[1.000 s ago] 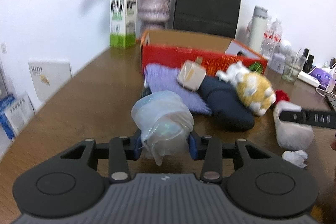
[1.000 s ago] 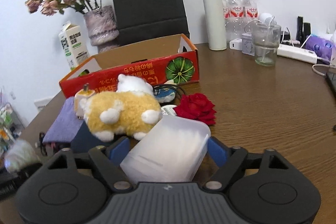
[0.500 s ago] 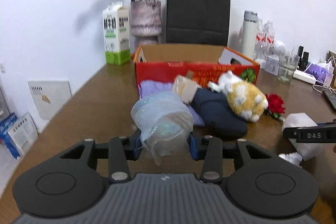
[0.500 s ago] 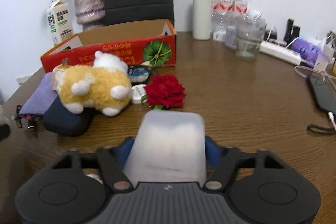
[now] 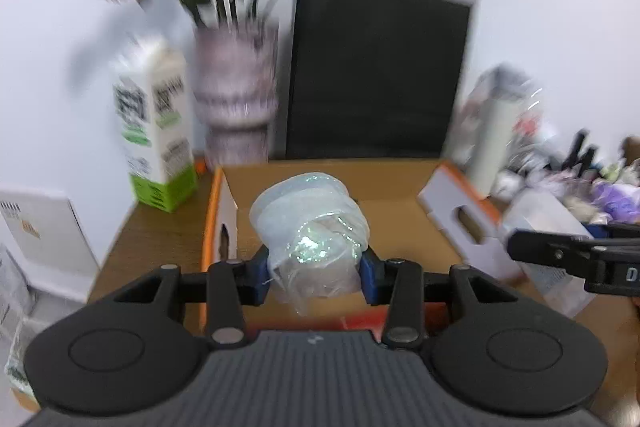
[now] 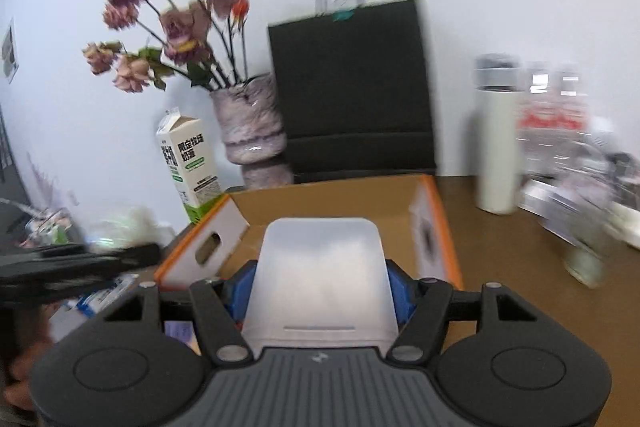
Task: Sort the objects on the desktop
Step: 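Carry both items into the cardboard box and open both tools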
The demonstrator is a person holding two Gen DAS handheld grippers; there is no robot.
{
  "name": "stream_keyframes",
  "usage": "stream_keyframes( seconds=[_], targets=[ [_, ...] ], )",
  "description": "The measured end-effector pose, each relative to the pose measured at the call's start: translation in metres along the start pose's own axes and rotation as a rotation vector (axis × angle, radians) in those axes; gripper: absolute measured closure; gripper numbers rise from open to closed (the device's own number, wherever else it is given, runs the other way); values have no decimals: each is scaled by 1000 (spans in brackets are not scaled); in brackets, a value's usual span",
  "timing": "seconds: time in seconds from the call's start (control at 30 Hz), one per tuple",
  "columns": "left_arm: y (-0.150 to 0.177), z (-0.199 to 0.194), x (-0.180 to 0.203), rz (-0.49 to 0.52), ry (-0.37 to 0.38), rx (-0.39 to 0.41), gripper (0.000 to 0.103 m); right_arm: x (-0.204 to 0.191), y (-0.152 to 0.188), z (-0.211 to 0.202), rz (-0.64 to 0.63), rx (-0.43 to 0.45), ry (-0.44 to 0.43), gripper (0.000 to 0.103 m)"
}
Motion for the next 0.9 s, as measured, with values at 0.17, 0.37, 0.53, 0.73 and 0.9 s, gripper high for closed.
stream_keyframes(
  seconds=[0.17, 0.37, 0.53, 0.73, 0.9],
  targets=[
    [-40, 119, -3, -17, -157, -172, 60, 23, -55, 137, 70, -212, -33, 39],
    [-30, 154, -2, 38, -123, -261, 28, 41, -45, 235, 164, -389, -42, 38],
    [-29, 150, -3, 77, -117, -268, 19, 49, -32, 250, 309, -377, -99, 22],
    [-39, 126, -13, 29, -173, -268, 7, 50, -51, 213, 168, -395, -37, 20],
    [-35, 87, -7, 13, -214, -236, 3, 52, -63, 171, -5, -409, 85, 16]
  ],
)
Point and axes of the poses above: each gripper's, at about its wrist camera, not at the fingertips, and z roughly the way its jaws point, x to its right, y to its underside, the point moved 2 cm from there along z, roughly the way its jaws point, and after that the axes turned 15 degrees about -z, right-handed, at the moved point
